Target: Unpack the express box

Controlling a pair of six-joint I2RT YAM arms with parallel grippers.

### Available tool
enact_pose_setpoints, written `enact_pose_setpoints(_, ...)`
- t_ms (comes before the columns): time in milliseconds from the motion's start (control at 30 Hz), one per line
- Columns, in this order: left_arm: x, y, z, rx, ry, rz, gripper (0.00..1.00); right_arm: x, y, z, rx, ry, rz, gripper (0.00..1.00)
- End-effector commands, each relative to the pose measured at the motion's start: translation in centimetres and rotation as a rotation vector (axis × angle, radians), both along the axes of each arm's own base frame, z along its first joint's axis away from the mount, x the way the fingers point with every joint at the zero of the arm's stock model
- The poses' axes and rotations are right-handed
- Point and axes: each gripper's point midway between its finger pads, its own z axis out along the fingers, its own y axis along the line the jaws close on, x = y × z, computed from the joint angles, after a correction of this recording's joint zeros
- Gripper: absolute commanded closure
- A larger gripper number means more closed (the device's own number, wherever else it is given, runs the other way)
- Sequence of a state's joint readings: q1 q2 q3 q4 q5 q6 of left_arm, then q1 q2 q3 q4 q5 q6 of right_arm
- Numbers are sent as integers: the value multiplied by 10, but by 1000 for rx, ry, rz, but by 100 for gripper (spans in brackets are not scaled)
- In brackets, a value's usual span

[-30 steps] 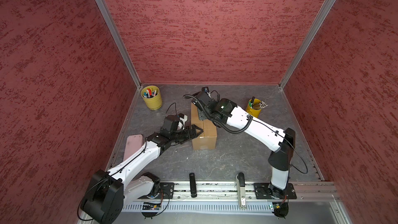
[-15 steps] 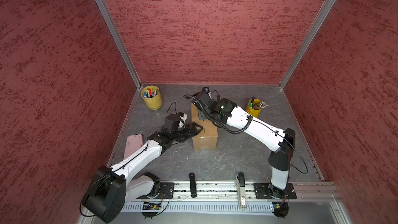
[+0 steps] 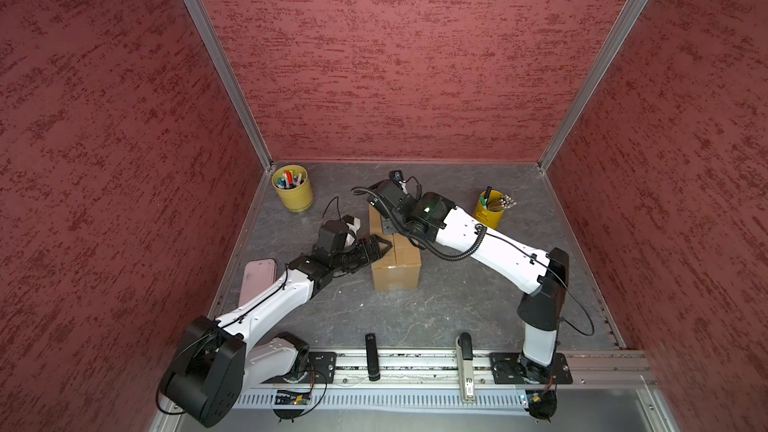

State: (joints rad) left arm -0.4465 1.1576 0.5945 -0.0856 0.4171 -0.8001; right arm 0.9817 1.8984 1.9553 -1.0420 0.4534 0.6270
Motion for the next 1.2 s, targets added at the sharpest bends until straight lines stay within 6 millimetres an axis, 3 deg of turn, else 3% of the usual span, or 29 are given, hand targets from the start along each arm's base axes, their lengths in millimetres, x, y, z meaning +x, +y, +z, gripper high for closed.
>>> enact_pose_setpoints(0, 2, 13, -20, 52, 42, 54, 3, -36, -8, -30, -78, 150, 38, 100)
enact_pose_setpoints(267, -13, 16, 8, 70, 12, 6, 0, -34, -9, -32, -86, 142, 28, 100)
enact_pose_setpoints(567, -69, 32, 38, 137, -22, -94, 0, -31, -6, -33, -81, 144, 32, 100)
enact_pose_setpoints(700, -96, 30, 32, 172, -10, -158, 0, -31, -6, -33, -78, 146, 30, 100)
enact_pose_setpoints(867, -112, 19, 13, 239, 2, -212, 0, -31, -6, -35, -83, 153, 29, 100)
enact_pose_setpoints(1167, -92, 12, -11, 314, -21, -154, 0, -33, -7, -34, -81, 159, 33, 100)
